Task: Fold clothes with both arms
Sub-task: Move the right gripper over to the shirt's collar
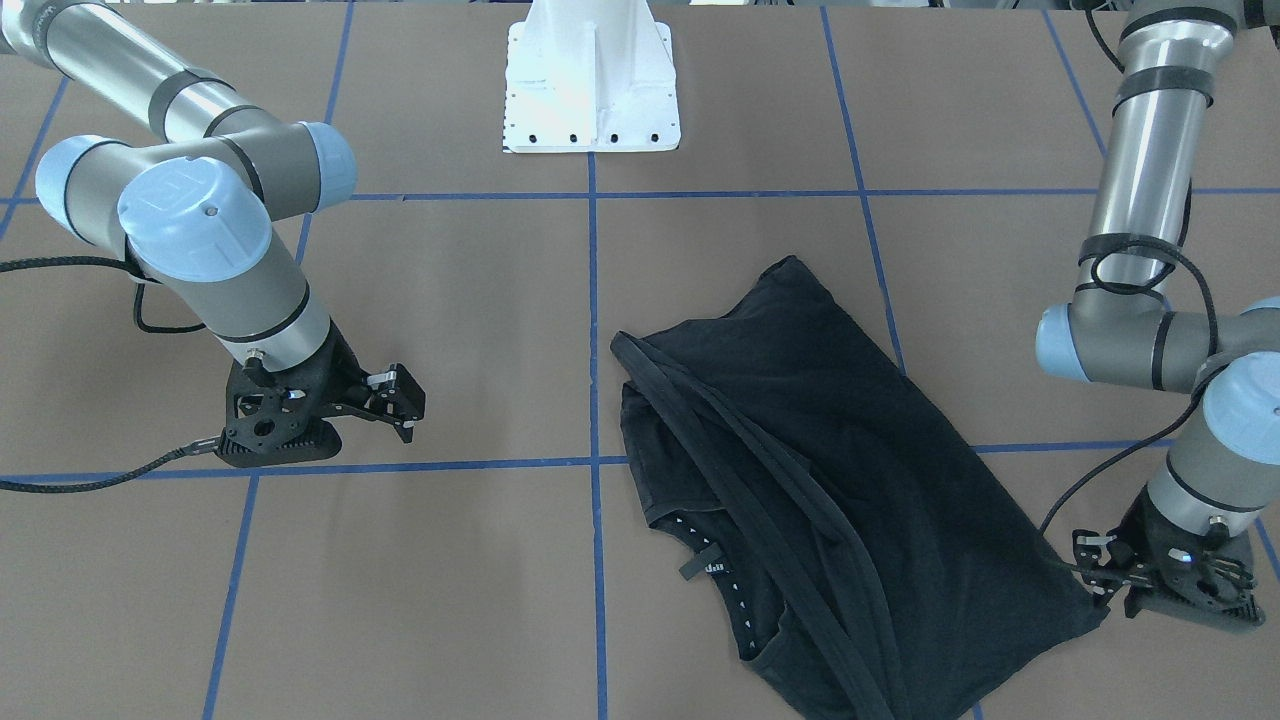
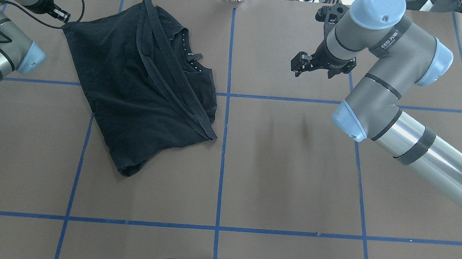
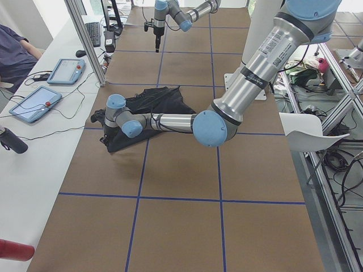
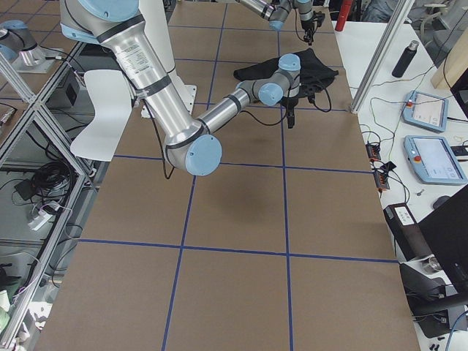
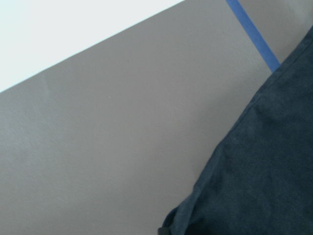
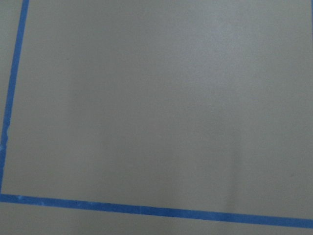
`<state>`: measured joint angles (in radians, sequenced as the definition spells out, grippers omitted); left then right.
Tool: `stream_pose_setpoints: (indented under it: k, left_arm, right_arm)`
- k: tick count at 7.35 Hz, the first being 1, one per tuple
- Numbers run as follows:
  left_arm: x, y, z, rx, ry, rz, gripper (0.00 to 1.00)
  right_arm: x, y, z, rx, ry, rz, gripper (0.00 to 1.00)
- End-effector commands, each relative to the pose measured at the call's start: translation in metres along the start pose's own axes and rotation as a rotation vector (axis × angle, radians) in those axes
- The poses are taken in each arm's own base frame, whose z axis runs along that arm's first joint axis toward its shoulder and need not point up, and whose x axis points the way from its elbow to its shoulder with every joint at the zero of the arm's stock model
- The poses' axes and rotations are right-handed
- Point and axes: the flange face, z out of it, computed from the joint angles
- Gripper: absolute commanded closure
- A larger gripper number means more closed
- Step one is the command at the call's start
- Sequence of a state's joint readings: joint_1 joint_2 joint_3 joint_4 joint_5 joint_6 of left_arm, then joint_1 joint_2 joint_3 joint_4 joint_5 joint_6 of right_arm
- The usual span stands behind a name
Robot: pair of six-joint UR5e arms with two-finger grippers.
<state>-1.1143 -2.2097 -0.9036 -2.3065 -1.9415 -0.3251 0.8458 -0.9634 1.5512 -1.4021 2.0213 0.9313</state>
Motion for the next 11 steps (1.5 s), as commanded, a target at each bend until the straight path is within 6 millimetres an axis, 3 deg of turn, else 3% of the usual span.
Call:
stream_pose_setpoints:
  k: [1,3,6,7,9,11]
  left_arm:
    - [-0.007,-0.005,-0.012,0.007,0.048,0.002,0.0]
    - [-0.004,-0.006,-0.019,0.016,0.067,-0.007,0.0]
    - [-0.004,0.004,-0.021,0.02,0.071,-0.008,0.0]
    - [-0.004,0.005,-0.022,0.022,0.072,-0.019,0.0]
    - [-0.005,0.006,-0.022,0.021,0.072,-0.021,0.0]
    - [-0.005,0.007,-0.021,0.019,0.071,-0.022,0.0]
  right_arm:
    - [-0.047,0.003,0.006,-0.009,-0.022,0.031,0.0]
    - [-0.134,0.005,0.026,0.031,-0.017,0.101,0.0]
    - [-0.205,0.046,0.075,0.085,-0.115,0.197,0.0]
    - [-0.226,0.06,0.08,0.104,-0.115,0.22,0.01]
    - [-0.244,0.08,0.086,0.115,-0.117,0.235,0.03]
    - [-0.273,0.077,0.098,0.126,-0.103,0.228,0.06]
